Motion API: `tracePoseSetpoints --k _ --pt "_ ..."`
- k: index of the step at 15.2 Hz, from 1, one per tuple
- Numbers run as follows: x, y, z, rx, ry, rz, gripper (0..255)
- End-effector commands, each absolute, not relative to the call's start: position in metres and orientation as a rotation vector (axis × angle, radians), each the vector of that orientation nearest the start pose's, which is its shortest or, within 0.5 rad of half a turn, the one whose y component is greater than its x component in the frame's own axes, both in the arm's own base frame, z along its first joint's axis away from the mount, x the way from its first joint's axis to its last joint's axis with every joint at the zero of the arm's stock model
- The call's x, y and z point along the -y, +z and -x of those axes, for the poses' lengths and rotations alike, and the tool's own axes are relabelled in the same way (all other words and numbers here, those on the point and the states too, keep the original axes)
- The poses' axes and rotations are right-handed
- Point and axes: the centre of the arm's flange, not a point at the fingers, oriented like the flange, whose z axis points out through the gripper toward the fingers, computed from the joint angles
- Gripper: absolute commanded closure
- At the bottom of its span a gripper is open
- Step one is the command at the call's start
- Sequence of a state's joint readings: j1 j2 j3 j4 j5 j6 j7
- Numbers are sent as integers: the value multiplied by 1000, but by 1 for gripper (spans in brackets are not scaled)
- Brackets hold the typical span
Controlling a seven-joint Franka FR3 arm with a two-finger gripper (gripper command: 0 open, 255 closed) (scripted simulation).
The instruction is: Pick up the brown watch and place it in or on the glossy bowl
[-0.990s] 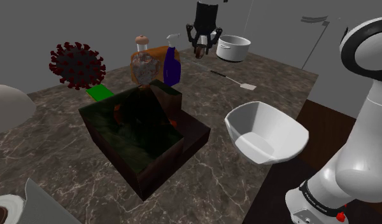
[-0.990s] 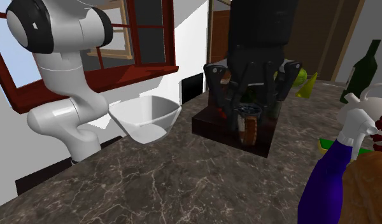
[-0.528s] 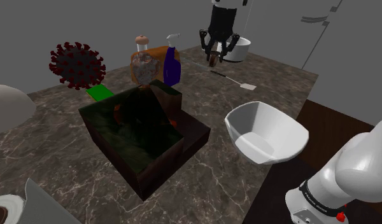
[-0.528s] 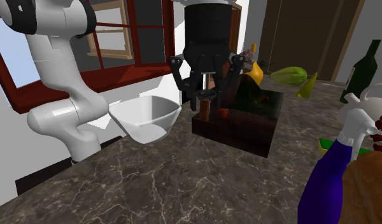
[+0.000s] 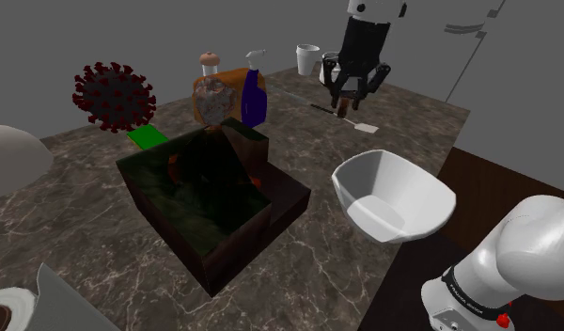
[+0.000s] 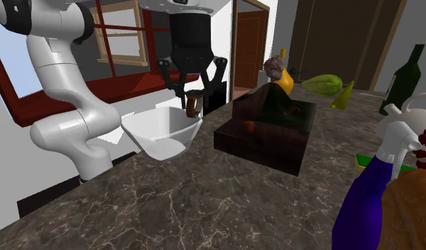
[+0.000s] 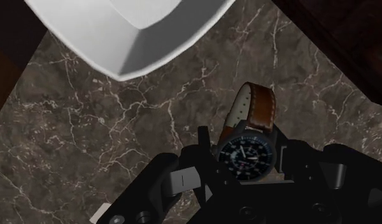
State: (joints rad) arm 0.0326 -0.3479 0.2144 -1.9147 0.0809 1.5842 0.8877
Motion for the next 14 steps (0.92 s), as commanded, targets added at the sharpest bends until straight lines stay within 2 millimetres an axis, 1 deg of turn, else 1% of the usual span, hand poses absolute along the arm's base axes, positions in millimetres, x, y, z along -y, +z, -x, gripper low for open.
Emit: tracePoseSetpoints --k 1,11,12,14 --pt "-137 634 -398 -1005 -6 2964 255" --pt "-155 635 -267 -1005 -6 2964 255" --pt "-158 635 -246 -1005 -6 2964 255" --pt "-158 625 -246 -1005 -6 2964 255"
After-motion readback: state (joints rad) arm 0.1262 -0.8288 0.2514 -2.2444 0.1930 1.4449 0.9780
